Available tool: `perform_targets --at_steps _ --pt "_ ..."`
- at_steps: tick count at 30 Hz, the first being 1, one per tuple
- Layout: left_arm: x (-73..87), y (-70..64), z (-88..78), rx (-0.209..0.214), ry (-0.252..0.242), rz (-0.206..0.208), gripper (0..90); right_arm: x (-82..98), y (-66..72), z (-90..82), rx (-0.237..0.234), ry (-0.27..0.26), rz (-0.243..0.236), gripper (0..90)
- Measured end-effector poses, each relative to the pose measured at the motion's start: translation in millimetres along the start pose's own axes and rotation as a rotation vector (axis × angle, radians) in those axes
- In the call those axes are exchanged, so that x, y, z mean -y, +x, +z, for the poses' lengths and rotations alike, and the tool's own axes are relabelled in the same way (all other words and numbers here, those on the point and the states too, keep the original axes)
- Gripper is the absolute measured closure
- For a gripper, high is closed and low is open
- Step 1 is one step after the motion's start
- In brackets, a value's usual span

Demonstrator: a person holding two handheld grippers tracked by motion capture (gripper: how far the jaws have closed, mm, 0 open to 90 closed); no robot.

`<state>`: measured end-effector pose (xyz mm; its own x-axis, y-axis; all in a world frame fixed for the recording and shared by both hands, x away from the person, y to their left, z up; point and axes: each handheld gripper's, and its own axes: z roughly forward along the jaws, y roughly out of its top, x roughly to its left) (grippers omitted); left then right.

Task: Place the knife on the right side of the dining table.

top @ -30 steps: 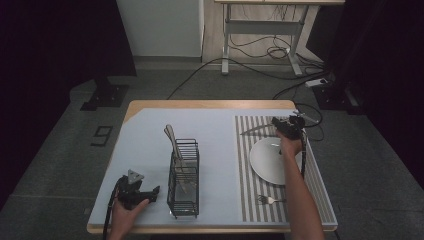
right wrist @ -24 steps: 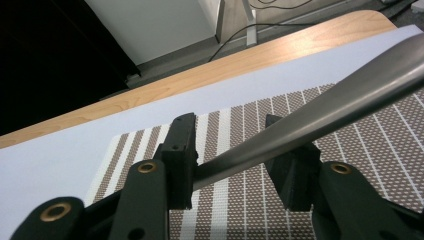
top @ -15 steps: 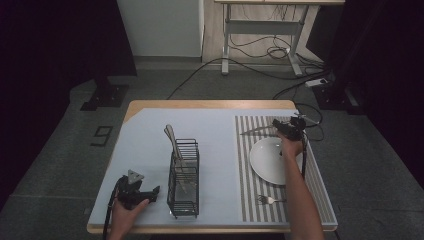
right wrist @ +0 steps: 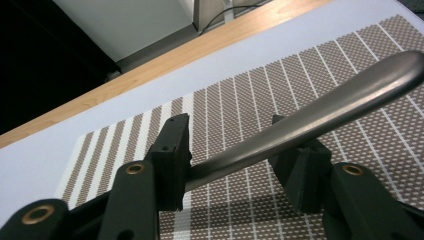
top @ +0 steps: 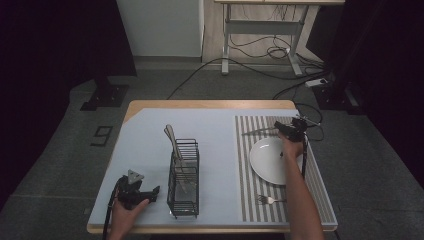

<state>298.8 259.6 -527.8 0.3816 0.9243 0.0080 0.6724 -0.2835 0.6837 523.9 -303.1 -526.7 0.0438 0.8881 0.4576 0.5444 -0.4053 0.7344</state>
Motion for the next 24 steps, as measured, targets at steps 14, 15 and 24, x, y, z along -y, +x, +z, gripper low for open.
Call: perform_targets --at_steps 14,15,24 --pt "0.0 0.0 0.0 0.000 0.000 0.000 8.4 -2.2 -4.4 2.9 0.052 0.058 0.033 47.3" --pt "0.0 0.0 0.0 0.000 0.000 0.000 8.4 -2.2 -4.4 2.9 0.052 0.058 0.033 47.3" --pt "0.0 0.0 0.0 0.000 0.000 0.000 8.4 -5.3 -4.5 2.8 0.090 0.108 0.036 46.3"
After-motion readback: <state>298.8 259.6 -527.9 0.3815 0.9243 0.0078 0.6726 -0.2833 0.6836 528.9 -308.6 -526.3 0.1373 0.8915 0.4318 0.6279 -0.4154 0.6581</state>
